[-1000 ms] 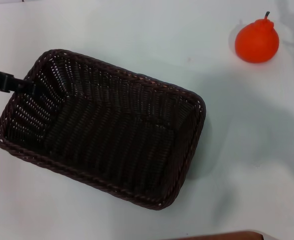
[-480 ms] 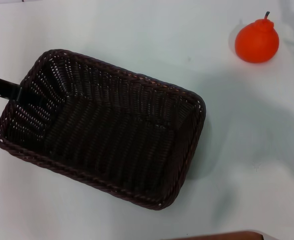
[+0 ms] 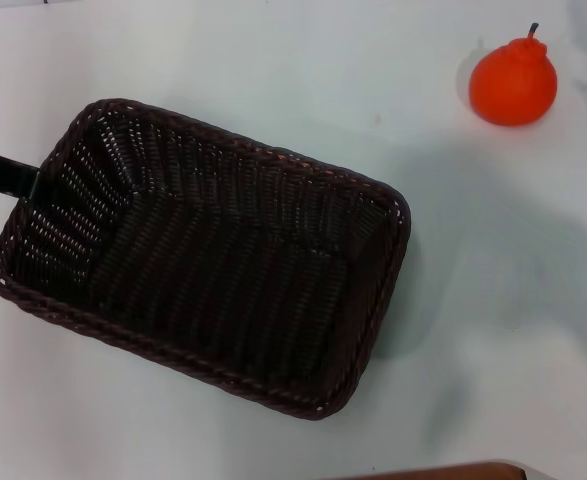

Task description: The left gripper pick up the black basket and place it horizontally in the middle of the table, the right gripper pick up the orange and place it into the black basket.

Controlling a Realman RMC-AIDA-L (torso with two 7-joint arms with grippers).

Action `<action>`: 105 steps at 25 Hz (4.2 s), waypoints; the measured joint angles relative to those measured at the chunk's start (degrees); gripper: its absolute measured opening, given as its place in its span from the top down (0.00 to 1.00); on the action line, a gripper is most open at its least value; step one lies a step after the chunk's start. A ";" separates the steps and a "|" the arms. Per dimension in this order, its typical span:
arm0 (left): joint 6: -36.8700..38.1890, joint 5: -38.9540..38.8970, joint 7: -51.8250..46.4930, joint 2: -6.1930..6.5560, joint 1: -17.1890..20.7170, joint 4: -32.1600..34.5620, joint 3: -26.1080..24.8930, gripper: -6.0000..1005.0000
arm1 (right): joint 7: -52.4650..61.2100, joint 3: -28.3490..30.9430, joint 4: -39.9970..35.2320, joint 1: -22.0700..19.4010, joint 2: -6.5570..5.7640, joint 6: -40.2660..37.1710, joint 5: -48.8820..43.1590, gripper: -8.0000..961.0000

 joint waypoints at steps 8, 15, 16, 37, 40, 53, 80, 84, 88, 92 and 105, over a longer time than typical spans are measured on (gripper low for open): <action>2.65 -3.61 0.53 0.61 0.12 0.15 -1.06 0.79 | 0.00 0.71 0.00 0.14 -0.10 0.35 0.00 0.16; 5.62 -12.52 0.23 3.19 -0.19 -4.50 -12.40 0.81 | 0.05 1.27 0.01 0.26 -0.17 0.79 0.00 0.16; 5.77 -13.76 0.15 3.54 -0.03 -5.32 -14.22 0.81 | 0.05 1.27 0.01 0.26 -0.17 0.79 0.00 0.16; 1.93 -23.89 -0.08 1.16 6.35 -13.84 -27.00 0.75 | 1.85 3.07 0.11 0.04 -0.02 2.46 0.00 0.16; -0.86 -24.03 0.01 -0.28 7.63 -13.98 -26.76 0.75 | 2.09 3.07 0.10 -0.06 0.00 2.66 0.00 0.16; -5.08 -27.37 1.43 -1.10 10.32 -19.47 -26.35 0.71 | 2.28 2.91 0.00 -0.04 -0.03 3.40 -0.14 0.16; -4.01 -32.64 6.21 -0.24 11.87 -21.58 -29.12 0.33 | 4.86 -0.11 -0.04 -0.02 -0.19 3.84 -1.45 0.16; 0.69 -40.25 10.58 0.77 12.33 -22.22 -33.20 0.26 | 8.84 -5.69 -2.19 -0.20 -0.33 3.97 -1.49 0.16; 2.39 -46.29 16.19 1.49 12.90 -22.50 -36.12 0.27 | 12.91 -15.56 -6.71 -0.55 -0.57 4.39 -2.95 0.15; 7.88 -54.59 32.07 1.72 13.25 -25.74 -36.86 0.27 | 23.21 -24.79 -14.52 -0.69 -2.30 7.69 -12.25 0.15; 9.12 -62.88 59.71 -0.24 12.96 -35.05 -36.33 0.29 | 70.06 -31.51 -49.05 -0.25 -6.48 4.31 -60.95 0.16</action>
